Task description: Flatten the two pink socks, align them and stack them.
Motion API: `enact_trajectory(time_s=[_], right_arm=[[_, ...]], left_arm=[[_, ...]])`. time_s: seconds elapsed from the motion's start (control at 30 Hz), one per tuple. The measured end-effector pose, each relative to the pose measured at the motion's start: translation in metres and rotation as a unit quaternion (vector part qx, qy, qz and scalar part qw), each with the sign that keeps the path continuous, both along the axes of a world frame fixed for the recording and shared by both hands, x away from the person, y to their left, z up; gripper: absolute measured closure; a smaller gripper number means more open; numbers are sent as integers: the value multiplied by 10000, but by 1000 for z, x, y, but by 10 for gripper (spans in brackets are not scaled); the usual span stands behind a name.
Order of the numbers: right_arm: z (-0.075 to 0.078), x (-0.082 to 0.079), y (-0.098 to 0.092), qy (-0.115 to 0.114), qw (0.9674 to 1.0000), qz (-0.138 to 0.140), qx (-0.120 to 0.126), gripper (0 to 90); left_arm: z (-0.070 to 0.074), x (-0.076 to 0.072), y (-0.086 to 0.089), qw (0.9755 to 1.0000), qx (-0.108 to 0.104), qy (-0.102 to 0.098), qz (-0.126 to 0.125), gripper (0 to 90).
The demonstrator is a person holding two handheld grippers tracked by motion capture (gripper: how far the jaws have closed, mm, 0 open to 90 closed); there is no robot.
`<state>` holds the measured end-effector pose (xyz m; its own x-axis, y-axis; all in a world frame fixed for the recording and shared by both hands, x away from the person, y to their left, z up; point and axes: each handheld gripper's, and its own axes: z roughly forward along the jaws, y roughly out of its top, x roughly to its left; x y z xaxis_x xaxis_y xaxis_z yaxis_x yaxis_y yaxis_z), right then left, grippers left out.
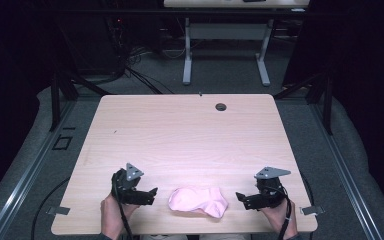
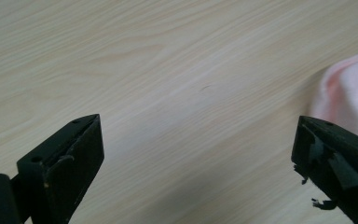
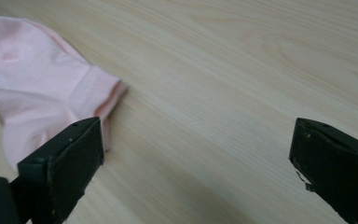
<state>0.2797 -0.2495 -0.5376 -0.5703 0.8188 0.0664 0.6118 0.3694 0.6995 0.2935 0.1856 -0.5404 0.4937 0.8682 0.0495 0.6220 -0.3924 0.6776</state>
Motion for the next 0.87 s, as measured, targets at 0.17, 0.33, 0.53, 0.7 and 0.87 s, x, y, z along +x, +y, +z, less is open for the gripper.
enact_trajectory(time_s=[0.17, 0.33, 0.53, 0.7, 0.87], right_arm=[[-8, 4, -23, -67, 9991, -414, -53, 0], [-22, 12, -45, -60, 9978, -648, -110, 0], [-39, 19, -59, 8, 9948, -986, -268, 0], [-47, 22, -62, 35, 9931, -1098, -405, 0], [-52, 23, -62, -199, 9929, -1152, -216, 0]], left_arm=[[-17, 1, 33, 9986, -93, 39, 519, 2], [-36, 2, 51, 9971, -79, 122, 750, 1], [-48, 3, 56, 9969, -205, 125, 748, 0], [-52, 3, 58, 9964, -319, -88, 775, 0], [-52, 4, 59, 9965, -332, -104, 763, 0]])
